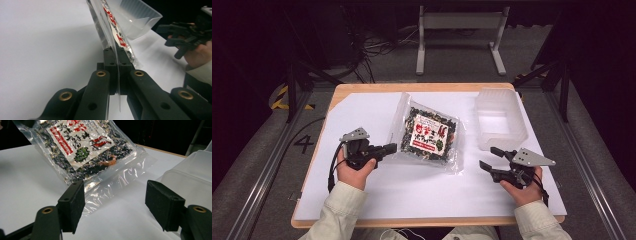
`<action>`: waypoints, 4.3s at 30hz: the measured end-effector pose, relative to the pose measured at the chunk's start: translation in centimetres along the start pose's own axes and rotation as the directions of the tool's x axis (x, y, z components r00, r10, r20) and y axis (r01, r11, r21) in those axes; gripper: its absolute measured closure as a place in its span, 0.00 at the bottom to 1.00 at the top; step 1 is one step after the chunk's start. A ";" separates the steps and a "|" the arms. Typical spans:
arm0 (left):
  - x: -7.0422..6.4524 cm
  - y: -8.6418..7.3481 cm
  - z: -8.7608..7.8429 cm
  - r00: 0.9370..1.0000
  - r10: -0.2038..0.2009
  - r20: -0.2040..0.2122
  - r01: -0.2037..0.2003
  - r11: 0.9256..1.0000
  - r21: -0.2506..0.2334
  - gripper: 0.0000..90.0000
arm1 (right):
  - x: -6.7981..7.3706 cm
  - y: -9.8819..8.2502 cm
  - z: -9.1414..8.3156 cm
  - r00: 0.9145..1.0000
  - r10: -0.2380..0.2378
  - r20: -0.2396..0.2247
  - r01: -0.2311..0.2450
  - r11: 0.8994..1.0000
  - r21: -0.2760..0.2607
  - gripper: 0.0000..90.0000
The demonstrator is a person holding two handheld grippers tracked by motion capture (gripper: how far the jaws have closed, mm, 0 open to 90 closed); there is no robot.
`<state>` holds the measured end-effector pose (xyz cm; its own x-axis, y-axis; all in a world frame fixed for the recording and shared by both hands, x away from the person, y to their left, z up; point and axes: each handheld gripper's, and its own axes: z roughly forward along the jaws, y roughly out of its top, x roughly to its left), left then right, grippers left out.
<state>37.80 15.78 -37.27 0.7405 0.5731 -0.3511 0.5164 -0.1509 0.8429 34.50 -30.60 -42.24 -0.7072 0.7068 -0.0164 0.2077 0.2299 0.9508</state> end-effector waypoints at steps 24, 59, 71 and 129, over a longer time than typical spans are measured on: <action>-4.7 4.3 -6.9 0.963 0.265 -0.059 -0.268 0.961 -0.063 1.00 | 0.3 0.4 0.3 1.000 0.006 -0.014 -0.006 1.000 -0.018 0.37; -7.2 6.1 -9.7 0.934 0.357 -0.023 -0.357 0.933 -0.048 0.99 | 3.9 12.9 2.4 0.949 -0.204 -0.242 0.180 0.977 -0.116 0.37; -7.7 6.1 -10.8 0.932 0.363 0.001 -0.360 0.923 -0.135 0.99 | 4.2 18.4 5.6 0.918 -0.216 -0.334 0.191 0.976 -0.106 0.35; -5.8 5.6 -8.1 0.970 0.244 0.011 -0.238 0.951 -0.199 0.51 | 6.6 19.1 9.4 0.721 -0.254 -0.645 0.327 0.945 -0.007 0.84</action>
<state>32.95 18.11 -27.25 0.8488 0.5102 -0.1387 0.2293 -0.1189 0.9661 40.17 -15.22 -27.14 -0.9983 0.0198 -0.0540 -0.0396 0.4439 0.8952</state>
